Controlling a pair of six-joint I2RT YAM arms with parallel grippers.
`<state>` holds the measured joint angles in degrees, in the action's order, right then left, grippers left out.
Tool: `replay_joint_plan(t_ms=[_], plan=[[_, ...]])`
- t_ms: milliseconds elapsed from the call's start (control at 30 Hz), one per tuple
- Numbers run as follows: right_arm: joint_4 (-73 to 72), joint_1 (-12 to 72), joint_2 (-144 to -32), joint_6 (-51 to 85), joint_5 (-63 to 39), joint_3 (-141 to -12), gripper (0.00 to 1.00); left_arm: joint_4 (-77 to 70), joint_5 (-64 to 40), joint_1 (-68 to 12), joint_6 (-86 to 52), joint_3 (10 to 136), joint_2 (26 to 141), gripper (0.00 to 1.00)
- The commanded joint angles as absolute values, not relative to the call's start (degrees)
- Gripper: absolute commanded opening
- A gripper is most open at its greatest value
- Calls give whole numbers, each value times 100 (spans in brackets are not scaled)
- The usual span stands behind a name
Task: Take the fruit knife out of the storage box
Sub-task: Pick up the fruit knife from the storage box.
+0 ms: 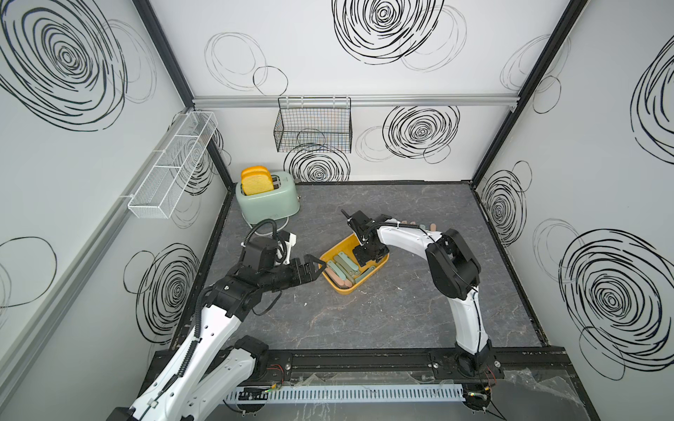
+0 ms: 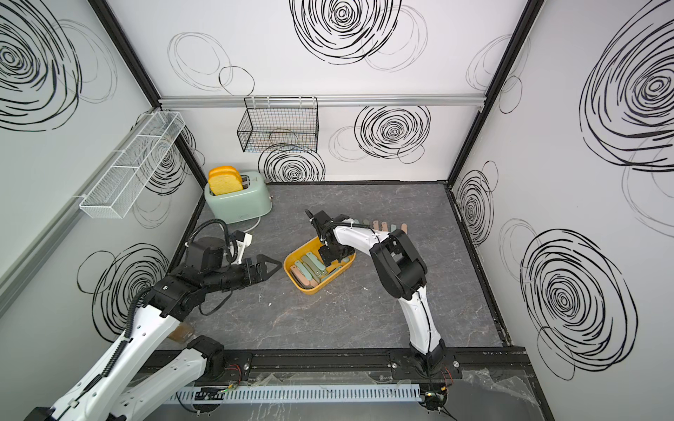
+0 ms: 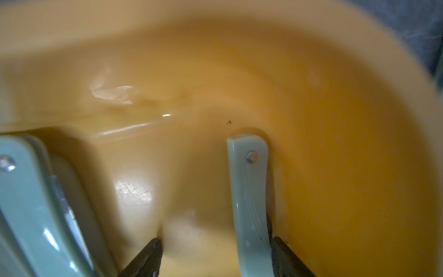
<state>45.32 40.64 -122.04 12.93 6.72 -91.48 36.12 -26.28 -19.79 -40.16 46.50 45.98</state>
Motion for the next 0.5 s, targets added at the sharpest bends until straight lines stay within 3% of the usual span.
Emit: replay_joint_plan(t_ms=[0, 467], plan=[[4514, 4017, -12460, 1228, 286, -9137, 77, 3446, -2558, -1938, -4069, 4554, 4535, 98], [4723, 3955, -12909, 1172, 185, -9540, 42, 3309, -2601, -1929, -4083, 4522, 4657, 98]])
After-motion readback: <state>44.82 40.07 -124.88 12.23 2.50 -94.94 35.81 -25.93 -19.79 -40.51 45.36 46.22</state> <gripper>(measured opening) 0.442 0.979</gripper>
